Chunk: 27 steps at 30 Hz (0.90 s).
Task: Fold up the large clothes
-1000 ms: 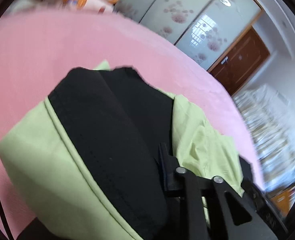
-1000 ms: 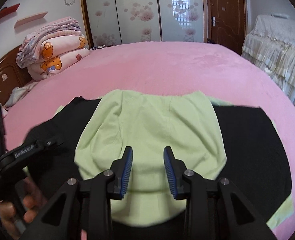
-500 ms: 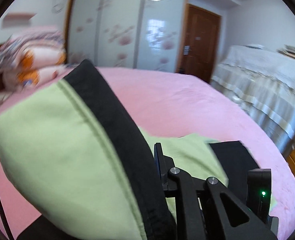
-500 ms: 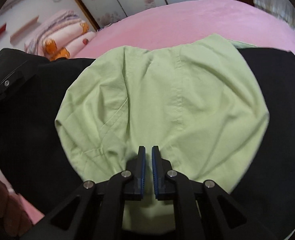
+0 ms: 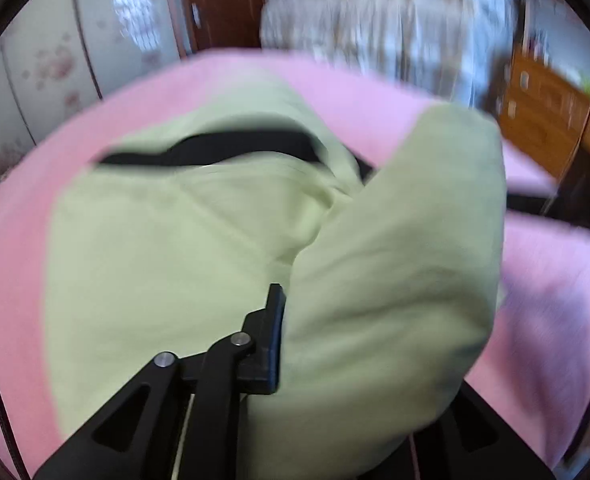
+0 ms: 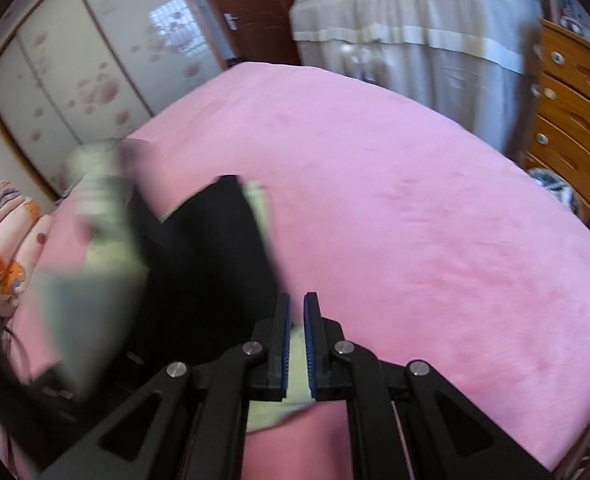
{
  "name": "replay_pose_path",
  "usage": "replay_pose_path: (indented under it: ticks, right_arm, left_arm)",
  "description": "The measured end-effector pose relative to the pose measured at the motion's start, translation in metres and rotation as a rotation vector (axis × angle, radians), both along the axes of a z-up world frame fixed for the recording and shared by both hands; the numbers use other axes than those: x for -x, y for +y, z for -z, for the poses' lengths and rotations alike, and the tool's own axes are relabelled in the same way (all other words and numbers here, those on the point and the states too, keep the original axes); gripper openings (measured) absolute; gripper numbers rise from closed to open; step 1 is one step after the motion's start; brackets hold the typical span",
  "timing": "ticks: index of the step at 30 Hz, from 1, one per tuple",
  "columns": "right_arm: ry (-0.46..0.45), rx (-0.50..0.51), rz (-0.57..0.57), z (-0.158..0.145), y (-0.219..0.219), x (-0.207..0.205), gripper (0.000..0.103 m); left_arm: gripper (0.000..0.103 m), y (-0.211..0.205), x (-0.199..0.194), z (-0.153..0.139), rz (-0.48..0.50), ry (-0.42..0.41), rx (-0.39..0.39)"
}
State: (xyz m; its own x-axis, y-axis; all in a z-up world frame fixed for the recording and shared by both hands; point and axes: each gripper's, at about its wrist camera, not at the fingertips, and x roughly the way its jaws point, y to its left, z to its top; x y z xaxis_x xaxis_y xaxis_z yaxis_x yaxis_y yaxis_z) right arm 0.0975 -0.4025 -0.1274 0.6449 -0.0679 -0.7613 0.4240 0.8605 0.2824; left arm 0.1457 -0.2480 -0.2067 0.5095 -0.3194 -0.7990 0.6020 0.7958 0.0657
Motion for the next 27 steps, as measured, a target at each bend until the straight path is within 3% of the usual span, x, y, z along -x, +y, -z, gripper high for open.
replay_pose_path:
  ticks: [1,2,4,5,6,9,11,14,17,20,24,27]
  right_arm:
    - [0.010,-0.007,0.004,0.003,-0.003,0.001,0.006]
    - [0.018,-0.020,-0.001,0.004,-0.003,-0.002,0.006]
    - [0.025,-0.043,-0.019,0.008,-0.004,-0.006,0.007]
    - [0.024,-0.052,-0.027,0.009,-0.006,-0.004,0.007]
    - [0.022,-0.065,-0.042,0.010,-0.006,-0.003,0.007]
    - [0.004,-0.089,-0.071,0.008,-0.004,-0.006,0.010]
    - [-0.014,-0.100,-0.090,0.003,-0.003,-0.005,0.029]
    - [-0.053,-0.114,-0.118,-0.011,0.004,-0.002,0.046]
    - [-0.080,-0.127,-0.173,-0.025,0.012,0.000,0.047]
    - [-0.060,-0.091,-0.243,-0.032,0.028,-0.007,0.047]
    - [0.046,-0.076,-0.318,-0.017,0.044,-0.026,0.047]
    - [0.138,-0.059,-0.361,0.005,0.050,-0.040,0.047]
  left_arm:
    - [0.016,0.000,0.002,0.003,-0.005,-0.005,-0.001]
    - [0.025,0.002,0.004,0.001,-0.002,-0.005,0.012]
    - [0.048,0.010,0.004,-0.010,0.015,0.055,0.079]
    - [0.068,0.016,0.003,-0.015,0.018,0.086,0.117]
    - [0.080,0.023,0.005,-0.020,0.017,0.102,0.148]
    - [0.084,0.044,0.013,-0.045,0.019,0.131,0.233]
    - [0.084,0.058,0.016,-0.059,-0.010,0.140,0.267]
    - [0.084,0.080,0.016,-0.075,-0.085,0.127,0.320]
    - [0.084,0.108,0.012,-0.082,-0.204,0.102,0.305]
    - [0.084,0.139,0.003,-0.066,-0.337,0.108,0.235]
    - [0.084,0.166,-0.010,-0.034,-0.450,0.180,0.185]
    - [0.084,0.179,-0.013,-0.013,-0.476,0.254,0.207]
